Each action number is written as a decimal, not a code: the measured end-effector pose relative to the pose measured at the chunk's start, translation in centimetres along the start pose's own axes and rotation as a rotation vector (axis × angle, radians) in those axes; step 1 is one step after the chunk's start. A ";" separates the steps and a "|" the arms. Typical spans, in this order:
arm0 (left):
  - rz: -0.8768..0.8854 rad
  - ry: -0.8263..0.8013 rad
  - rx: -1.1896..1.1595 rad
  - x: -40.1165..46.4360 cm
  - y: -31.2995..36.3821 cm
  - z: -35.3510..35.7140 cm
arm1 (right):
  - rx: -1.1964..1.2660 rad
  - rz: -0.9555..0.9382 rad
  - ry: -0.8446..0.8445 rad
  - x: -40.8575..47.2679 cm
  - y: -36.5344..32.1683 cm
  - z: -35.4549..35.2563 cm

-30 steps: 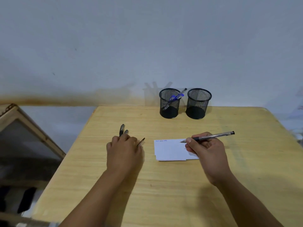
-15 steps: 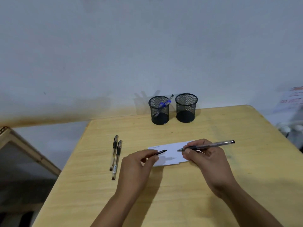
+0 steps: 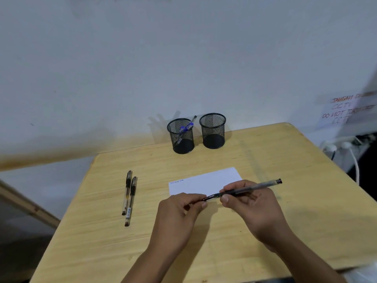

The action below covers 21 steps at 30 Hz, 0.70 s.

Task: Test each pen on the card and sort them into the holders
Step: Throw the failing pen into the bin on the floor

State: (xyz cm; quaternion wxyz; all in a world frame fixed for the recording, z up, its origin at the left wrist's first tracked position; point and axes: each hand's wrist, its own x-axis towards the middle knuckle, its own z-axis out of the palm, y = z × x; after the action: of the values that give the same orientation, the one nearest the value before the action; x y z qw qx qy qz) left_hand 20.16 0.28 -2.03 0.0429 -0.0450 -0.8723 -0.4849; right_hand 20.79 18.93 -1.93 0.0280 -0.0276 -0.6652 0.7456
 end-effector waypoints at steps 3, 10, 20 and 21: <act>0.058 -0.031 0.026 -0.3 0.5 0.7 | -0.011 0.000 -0.006 -0.6 0.4 -0.5; 0.220 -0.144 0.073 -0.7 1.3 2.5 | -0.032 -0.008 0.078 -2.3 0.8 -2.4; 0.219 -0.220 -0.014 0.6 4.4 8.2 | 0.060 0.042 0.325 -3.3 1.3 -7.1; 0.231 -0.253 -0.016 0.7 5.0 9.1 | 0.146 0.059 0.360 -3.7 1.3 -7.8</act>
State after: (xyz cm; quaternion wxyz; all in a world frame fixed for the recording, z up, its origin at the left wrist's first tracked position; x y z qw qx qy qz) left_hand 19.74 10.62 -2.51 -0.0123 -0.2062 -0.8559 -0.4741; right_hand 25.12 26.20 -4.08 0.1265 -0.1777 -0.5926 0.7754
